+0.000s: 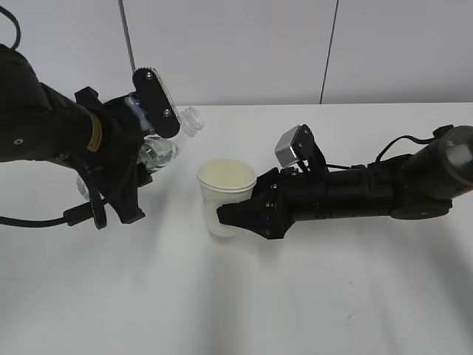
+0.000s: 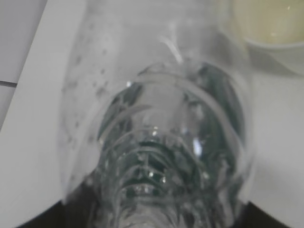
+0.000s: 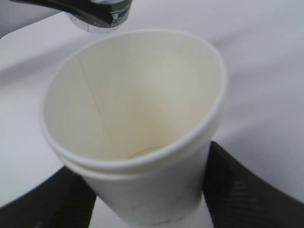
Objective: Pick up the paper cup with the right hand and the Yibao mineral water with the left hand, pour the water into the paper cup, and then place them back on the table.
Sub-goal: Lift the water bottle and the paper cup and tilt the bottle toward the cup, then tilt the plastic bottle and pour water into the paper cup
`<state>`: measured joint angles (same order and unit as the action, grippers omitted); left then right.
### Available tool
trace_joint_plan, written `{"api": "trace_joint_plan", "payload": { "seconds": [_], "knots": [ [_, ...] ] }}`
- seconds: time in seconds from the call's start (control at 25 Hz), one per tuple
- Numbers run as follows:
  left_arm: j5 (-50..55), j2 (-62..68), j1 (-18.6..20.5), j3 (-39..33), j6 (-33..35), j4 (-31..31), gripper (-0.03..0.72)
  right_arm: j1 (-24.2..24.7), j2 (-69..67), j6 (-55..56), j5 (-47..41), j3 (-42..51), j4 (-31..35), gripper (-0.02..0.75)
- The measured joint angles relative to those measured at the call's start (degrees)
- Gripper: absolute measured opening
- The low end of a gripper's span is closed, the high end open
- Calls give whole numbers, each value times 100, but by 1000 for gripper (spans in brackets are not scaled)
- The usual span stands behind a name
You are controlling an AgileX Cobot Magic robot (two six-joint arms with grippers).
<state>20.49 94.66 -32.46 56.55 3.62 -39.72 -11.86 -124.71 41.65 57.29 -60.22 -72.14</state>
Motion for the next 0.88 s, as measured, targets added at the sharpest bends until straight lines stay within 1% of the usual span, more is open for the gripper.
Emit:
{"api": "trace_joint_plan", "payload": {
  "seconds": [0.4, 0.72, 0.88],
  "knots": [
    [348, 0, -194, 89, 11, -597, 312, 0, 0, 108, -84, -67, -141, 505],
    [455, 0, -205, 89, 11, -894, 311, 0, 0, 238, -97, -67, -337, 505],
    [454, 0, -205, 89, 11, -983, 311, -93, 0, 267, -105, -67, -349, 505]
  ]
}}
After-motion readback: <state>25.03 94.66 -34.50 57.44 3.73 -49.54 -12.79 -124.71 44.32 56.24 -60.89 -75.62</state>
